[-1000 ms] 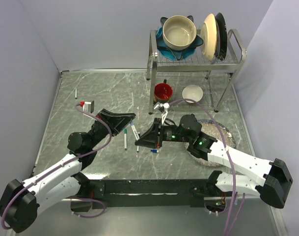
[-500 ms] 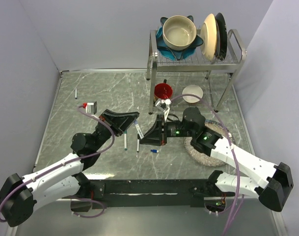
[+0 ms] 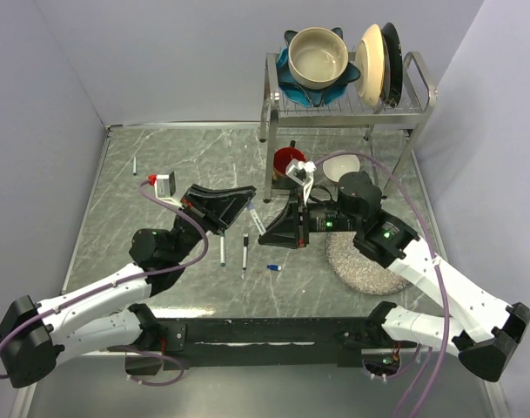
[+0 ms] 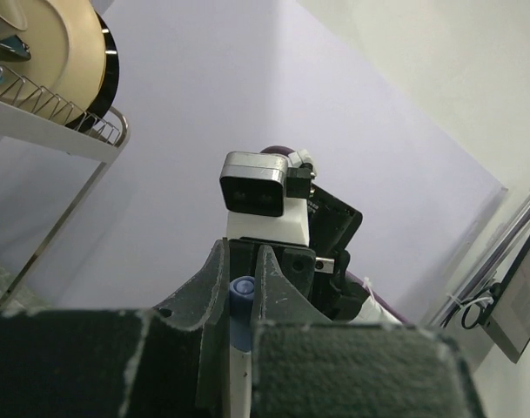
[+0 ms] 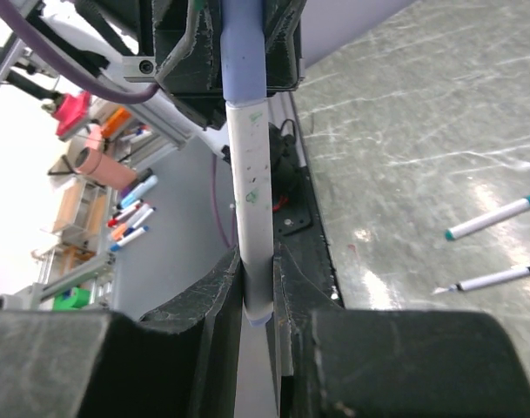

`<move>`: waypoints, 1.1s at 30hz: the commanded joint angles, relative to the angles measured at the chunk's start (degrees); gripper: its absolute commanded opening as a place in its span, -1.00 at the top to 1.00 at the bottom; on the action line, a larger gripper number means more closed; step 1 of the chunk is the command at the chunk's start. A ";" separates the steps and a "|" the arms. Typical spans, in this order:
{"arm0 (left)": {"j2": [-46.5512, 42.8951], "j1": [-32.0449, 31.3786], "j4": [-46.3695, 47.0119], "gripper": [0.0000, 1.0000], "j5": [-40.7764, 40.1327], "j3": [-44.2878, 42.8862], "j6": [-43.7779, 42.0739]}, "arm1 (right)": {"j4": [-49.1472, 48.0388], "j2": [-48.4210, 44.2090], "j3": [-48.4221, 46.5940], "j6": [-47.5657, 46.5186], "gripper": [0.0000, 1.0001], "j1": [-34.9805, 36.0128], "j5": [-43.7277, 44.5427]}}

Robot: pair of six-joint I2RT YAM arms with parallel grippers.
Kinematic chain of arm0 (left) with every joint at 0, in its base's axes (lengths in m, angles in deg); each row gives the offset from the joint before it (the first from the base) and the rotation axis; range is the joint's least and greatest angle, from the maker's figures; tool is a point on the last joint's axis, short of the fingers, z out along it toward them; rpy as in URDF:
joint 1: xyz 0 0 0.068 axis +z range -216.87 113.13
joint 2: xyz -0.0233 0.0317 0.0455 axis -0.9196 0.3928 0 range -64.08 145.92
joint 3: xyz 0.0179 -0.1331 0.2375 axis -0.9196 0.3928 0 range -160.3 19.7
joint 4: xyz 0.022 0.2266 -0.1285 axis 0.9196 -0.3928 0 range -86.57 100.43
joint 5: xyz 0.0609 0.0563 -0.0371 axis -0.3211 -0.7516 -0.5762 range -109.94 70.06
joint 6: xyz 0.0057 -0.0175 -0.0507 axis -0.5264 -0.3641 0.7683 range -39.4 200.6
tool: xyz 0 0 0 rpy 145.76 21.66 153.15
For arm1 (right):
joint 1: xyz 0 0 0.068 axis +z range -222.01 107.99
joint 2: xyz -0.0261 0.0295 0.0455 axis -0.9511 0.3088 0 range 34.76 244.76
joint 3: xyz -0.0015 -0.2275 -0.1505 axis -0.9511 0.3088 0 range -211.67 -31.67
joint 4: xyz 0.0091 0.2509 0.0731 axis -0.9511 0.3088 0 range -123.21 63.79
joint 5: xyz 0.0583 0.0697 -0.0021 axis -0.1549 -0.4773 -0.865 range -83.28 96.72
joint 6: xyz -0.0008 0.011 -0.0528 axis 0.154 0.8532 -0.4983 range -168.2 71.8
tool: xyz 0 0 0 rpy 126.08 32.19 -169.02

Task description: Insert the pens into the pen caps

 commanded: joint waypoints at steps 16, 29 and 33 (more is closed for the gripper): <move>5.46 -11.70 -35.57 0.98 23.98 1.16 -6.72 | -20.99 -1.70 -14.90 -10.81 1.00 -5.80 26.40; 6.68 -11.44 -23.63 0.98 29.26 4.06 -1.81 | -36.27 -2.32 -6.12 7.10 1.00 -12.13 13.65; 7.11 -11.44 -22.13 0.98 28.47 3.54 -1.45 | -42.93 -0.92 -2.70 12.56 1.00 -12.13 12.07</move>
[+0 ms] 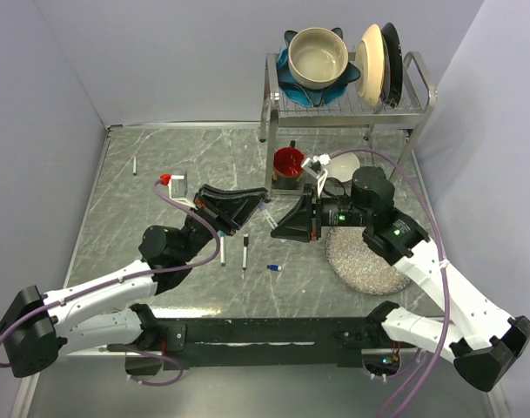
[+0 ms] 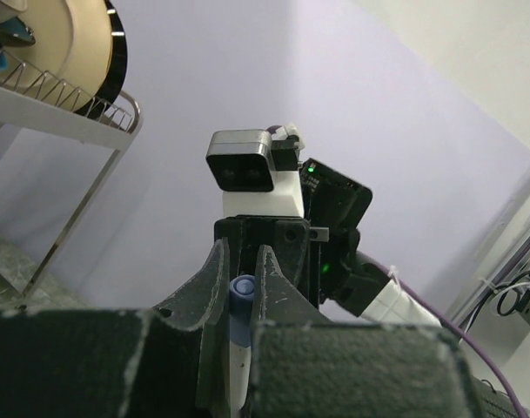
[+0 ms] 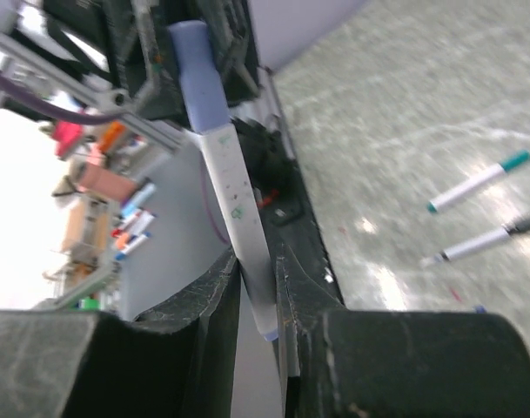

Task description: Insert the pens into the pen caps

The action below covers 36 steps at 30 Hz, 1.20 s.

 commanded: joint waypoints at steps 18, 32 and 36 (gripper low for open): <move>0.94 -7.24 -27.34 0.98 27.85 4.37 3.66 | -50.21 5.72 -2.77 15.55 1.00 -4.92 13.06; -1.35 7.94 -35.78 0.98 25.90 -7.50 -0.56 | -46.18 -1.66 13.03 14.84 0.77 -3.16 7.43; 0.32 12.26 -40.96 0.98 28.19 -12.94 -3.54 | -39.59 -6.40 18.31 12.65 0.07 -3.16 7.43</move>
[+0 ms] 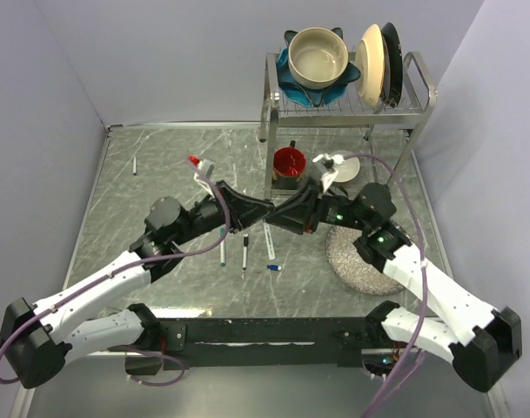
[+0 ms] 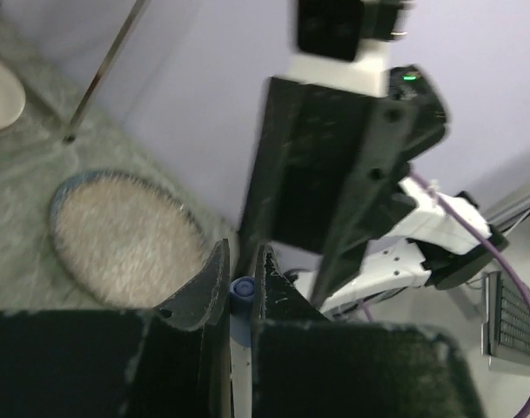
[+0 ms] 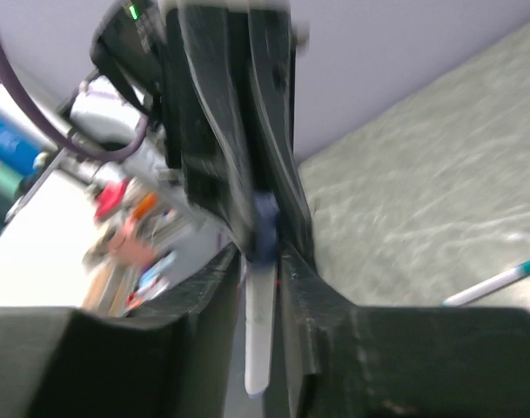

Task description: Insert the pens into the pen caps

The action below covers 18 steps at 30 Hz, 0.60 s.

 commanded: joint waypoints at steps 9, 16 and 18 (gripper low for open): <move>5.10 12.60 -32.10 0.98 3.53 -12.07 -14.10 | 9.24 -19.88 14.03 -4.09 -0.73 -1.50 9.54; 15.18 14.54 -39.07 0.98 -8.62 -11.73 -16.50 | 14.25 -25.24 14.38 -4.52 -0.93 -1.41 15.69; 17.83 14.54 -38.72 0.98 -11.07 -11.29 -15.53 | 15.31 -25.86 14.21 -4.78 -0.93 -1.50 16.83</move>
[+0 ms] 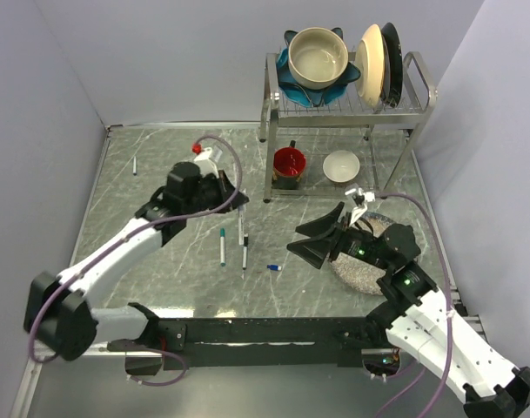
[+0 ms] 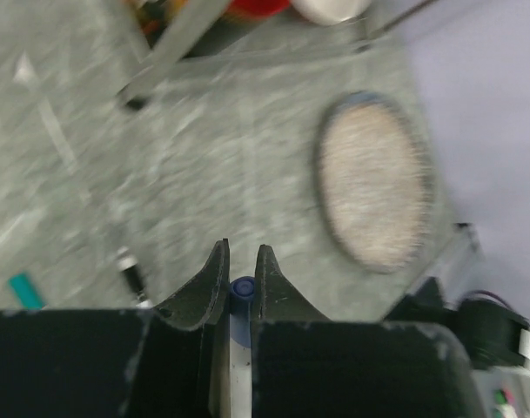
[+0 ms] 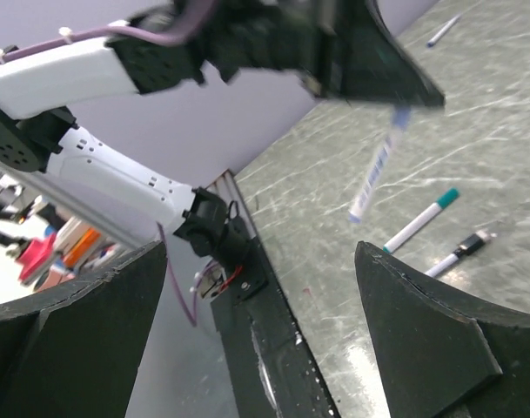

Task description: Insert the pens into the pen caps

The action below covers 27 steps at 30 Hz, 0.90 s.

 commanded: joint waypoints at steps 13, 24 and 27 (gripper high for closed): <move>21.00 -0.04 -4.25 0.88 -15.45 -1.06 0.09 | 5.98 -4.93 -0.79 -2.14 -0.93 -0.04 6.73; 25.58 -0.13 -4.16 0.63 -16.68 -0.97 0.18 | 6.59 -5.64 -1.40 -2.15 -0.93 -0.04 6.99; 25.50 -0.13 -5.04 0.39 -16.77 -1.68 -0.09 | 7.12 -6.34 -1.58 -2.41 -0.93 -0.12 7.78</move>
